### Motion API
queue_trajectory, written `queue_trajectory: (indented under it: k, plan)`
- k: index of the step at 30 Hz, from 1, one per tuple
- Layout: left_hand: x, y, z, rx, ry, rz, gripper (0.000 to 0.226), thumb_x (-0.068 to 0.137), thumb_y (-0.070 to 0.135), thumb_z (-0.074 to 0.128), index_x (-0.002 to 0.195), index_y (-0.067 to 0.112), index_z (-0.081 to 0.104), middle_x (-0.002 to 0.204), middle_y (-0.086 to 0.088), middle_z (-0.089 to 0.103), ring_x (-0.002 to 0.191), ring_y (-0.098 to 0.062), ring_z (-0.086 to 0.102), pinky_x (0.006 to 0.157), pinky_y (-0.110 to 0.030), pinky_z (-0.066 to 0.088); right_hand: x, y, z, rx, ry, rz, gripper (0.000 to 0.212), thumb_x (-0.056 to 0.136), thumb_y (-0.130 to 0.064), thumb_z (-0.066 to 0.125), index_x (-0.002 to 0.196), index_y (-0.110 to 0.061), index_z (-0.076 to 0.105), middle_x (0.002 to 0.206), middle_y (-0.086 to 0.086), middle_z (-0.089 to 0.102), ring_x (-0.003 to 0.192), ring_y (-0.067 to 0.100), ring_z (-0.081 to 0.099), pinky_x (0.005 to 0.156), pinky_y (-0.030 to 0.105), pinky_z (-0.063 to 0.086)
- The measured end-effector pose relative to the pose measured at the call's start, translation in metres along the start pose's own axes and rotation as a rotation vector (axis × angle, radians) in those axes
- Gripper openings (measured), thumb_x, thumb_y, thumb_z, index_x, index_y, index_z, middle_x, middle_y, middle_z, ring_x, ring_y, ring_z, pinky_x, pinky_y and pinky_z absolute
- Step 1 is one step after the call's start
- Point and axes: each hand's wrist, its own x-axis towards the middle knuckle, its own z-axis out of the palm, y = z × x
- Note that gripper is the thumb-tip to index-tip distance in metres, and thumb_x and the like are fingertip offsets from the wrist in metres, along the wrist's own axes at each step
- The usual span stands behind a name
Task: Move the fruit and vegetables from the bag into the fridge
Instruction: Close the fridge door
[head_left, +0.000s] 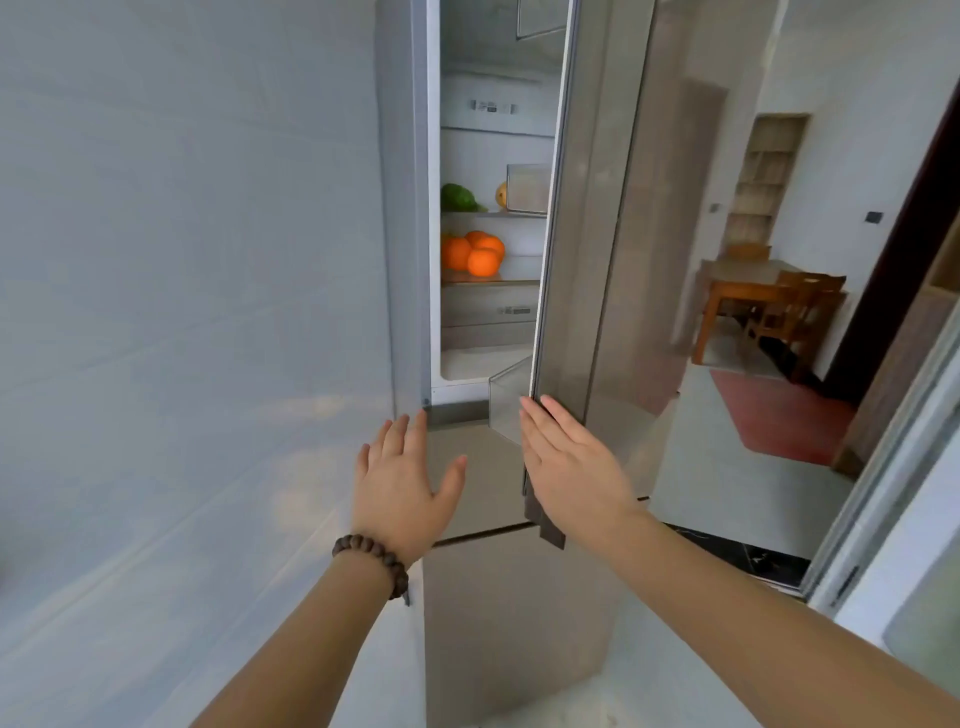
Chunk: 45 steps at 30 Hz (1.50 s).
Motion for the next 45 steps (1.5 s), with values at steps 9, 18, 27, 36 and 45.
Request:
queue_trajectory:
  k: [9,18,27,36,45]
  plan:
    - [0.011,-0.028,0.007,0.018,0.032,-0.152,0.071,0.092,0.055,0.033,0.149,0.018,0.015,0.155,-0.003,0.021,0.145,-0.020,0.011,0.119,-0.039,0.010,0.041,-0.005,0.028,0.206,0.047,0.017,0.065,0.081,-0.050,0.060,0.121,0.000,0.055,0.142,0.019,0.043,0.140,0.034,0.024,0.116,0.047,0.007]
    - [0.031,-0.059,-0.001,0.074,0.028,-0.187,0.073,0.090,0.059,0.029,0.149,0.020,0.011,0.156,-0.002,0.018,0.145,-0.020,0.009,0.119,-0.041,0.011,0.138,-0.019,0.033,0.092,0.006,-0.099,0.056,0.095,-0.033,0.042,0.140,-0.003,0.031,0.148,0.017,0.032,0.142,0.035,0.012,0.109,0.051,-0.016]
    - [0.057,-0.100,0.003,0.103,0.010,-0.195,0.073,0.091,0.060,0.026,0.150,0.021,0.008,0.157,0.000,0.016,0.146,-0.019,0.006,0.119,-0.040,0.009,0.238,-0.040,0.054,0.069,-0.107,-0.006,0.046,0.097,-0.025,0.030,0.140,-0.007,0.034,0.147,0.016,0.031,0.141,0.034,0.012,0.113,0.051,-0.014]
    - [0.089,-0.135,0.014,0.067,0.015,-0.194,0.073,0.091,0.058,0.030,0.149,0.020,0.011,0.156,-0.002,0.019,0.145,-0.020,0.009,0.119,-0.040,0.011,0.267,-0.046,0.075,0.026,-0.099,0.013,0.044,0.096,-0.023,0.030,0.137,-0.007,0.038,0.144,0.017,0.034,0.140,0.035,0.014,0.112,0.052,-0.014]
    - [0.093,-0.140,0.015,0.057,-0.002,-0.179,0.073,0.091,0.059,0.029,0.149,0.019,0.010,0.156,-0.002,0.018,0.145,-0.019,0.008,0.119,-0.040,0.010,0.266,-0.049,0.068,0.040,-0.120,0.036,0.046,0.095,-0.025,0.033,0.137,-0.007,0.037,0.145,0.018,0.032,0.141,0.036,0.012,0.114,0.053,-0.012]
